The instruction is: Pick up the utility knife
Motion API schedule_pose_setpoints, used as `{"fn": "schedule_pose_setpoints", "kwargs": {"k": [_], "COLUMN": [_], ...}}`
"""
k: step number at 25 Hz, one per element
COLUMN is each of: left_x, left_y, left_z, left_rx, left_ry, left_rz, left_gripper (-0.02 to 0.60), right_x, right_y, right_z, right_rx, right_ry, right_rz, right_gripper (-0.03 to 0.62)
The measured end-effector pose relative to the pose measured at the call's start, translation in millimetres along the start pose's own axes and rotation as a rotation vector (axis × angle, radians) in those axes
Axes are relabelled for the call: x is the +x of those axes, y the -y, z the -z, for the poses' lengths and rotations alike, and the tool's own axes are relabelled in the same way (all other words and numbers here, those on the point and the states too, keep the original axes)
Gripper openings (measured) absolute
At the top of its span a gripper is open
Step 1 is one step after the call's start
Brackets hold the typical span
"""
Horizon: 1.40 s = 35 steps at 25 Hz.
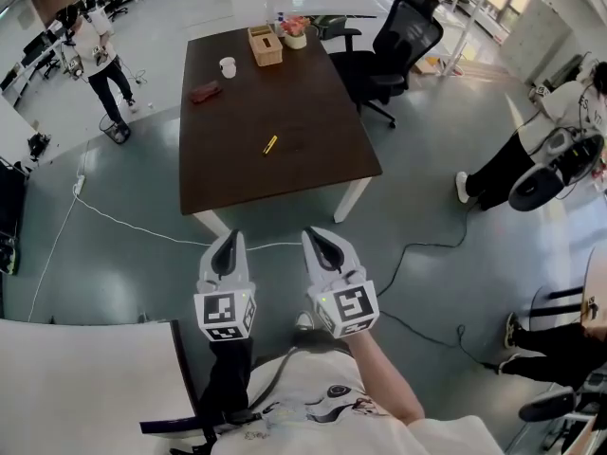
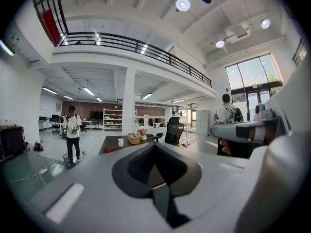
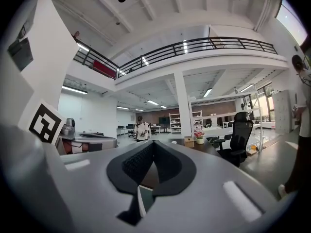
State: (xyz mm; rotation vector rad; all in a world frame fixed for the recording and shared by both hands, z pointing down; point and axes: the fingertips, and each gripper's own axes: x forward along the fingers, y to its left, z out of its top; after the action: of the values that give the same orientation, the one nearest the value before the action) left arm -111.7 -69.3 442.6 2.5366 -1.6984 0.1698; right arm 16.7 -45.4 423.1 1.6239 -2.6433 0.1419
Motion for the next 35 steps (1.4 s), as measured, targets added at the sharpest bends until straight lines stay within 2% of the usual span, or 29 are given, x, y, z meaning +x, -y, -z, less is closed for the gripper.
{"fn": "schedule_pose_setpoints", "kwargs": {"k": [9,14,18,23,27,31,35], "left_x": [37,65,112,174,202,221,240], "left_y": [-8,-32,-62,-91,-111,-129,-129], "left_z": [9,17,13,-10,-17,-9,4], "left_rx": [-0.012,-0.023,-0.032,-0.033,-0.035,-0.055,-0.07], "left_ry": [-0.05,-0.083,-0.079,-0.045,-0.047,-0.079,-0.111], "left_rz": [-0.004,-0.006,0.022,0.066,0.091,0.105,0.123], "left_gripper": [-0.003,-0.003,-0.003,-0.003,-0.003,-0.003,-0.003], "right_x": [36,72,119,177,212,236,249], "right_y": [20,24,32,54,61,63,73], "right_z": [9,15,12,-9,-18,-13,1], "right_rx": [0.017,0.025,0.005,-0.019,-0.022,-0.011,0.0], "right_ry": [-0.038,-0.064,-0.068,-0.046,-0.046,-0.071,-0.109], "right_rz": [-0.035,-0.042,-0.024,0.009,0.027,0.046,0.05], "right_gripper": [0.002,0.002,0.002,0.002,0.002,0.002,0.002]}}
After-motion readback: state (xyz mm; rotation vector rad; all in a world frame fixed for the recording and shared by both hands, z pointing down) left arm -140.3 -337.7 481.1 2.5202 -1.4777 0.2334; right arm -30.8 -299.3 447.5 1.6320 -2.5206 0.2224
